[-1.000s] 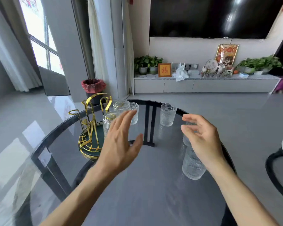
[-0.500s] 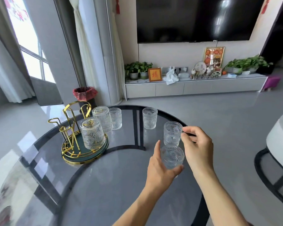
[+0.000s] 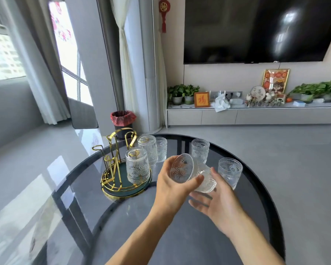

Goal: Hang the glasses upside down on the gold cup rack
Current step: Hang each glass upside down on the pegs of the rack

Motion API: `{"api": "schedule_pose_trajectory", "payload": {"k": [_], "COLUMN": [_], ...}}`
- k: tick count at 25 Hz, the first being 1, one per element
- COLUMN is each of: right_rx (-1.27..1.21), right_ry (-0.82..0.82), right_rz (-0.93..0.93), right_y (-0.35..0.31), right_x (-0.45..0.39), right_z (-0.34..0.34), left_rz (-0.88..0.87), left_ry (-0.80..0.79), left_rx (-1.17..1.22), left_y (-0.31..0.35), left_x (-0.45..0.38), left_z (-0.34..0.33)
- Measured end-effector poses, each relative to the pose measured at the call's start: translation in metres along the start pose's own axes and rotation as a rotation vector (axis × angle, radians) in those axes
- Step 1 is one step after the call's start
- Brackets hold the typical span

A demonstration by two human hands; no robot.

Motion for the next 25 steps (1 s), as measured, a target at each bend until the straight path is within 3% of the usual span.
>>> {"api": "schedule_pose_trajectory", "payload": {"k": [2, 6, 10, 12, 14, 18, 25], "right_rx": [-0.069, -0.083, -0.064, 0.027, 0.171, 0.449, 0.955], "right_ry": [-0.141, -0.088, -0.005, 0.017, 0.038, 0.066, 0.049], "right_rz": [-0.059, 0.001, 0.158, 0.263, 0.395, 0.618, 0.799], "right_y": [0.006, -0.005, -0.052, -0.078, -0.101, -0.125, -0.109], "right_x": [0.000, -0.011, -0.035, -0.047, -0.060, -0.082, -0.133], "right_z": [-0.031, -0.075, -0.116, -0.145, -0.175, -0.237, -0.311], "left_rz": [-0.056, -0.063, -0.347, -0.432, -0.401, -0.426, -0.380], "left_ry": [-0.035, -0.204, 0.143, 0.134, 0.006, -0.033, 0.010], "left_rx": [-0.031, -0.156, -0.500, -0.765, -0.931, -0.917, -0.805], "left_y": [0.012, 0.027, 0.045, 0.035, 0.011, -0.009, -0.021], "left_x": [-0.005, -0.038, -0.096, -0.120, -0.142, -0.159, -0.162], "left_z": [0.021, 0.072, 0.153, 0.167, 0.169, 0.173, 0.175]}}
Point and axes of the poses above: each hand's wrist, its own x-axis away from the middle knuckle, its own z-axis out of the back of the hand, y = z × x, the point moved 8 cm from there along -x, towards the middle knuckle, and after that the axes turned 9 degrees about y, right-handed, at the moved point
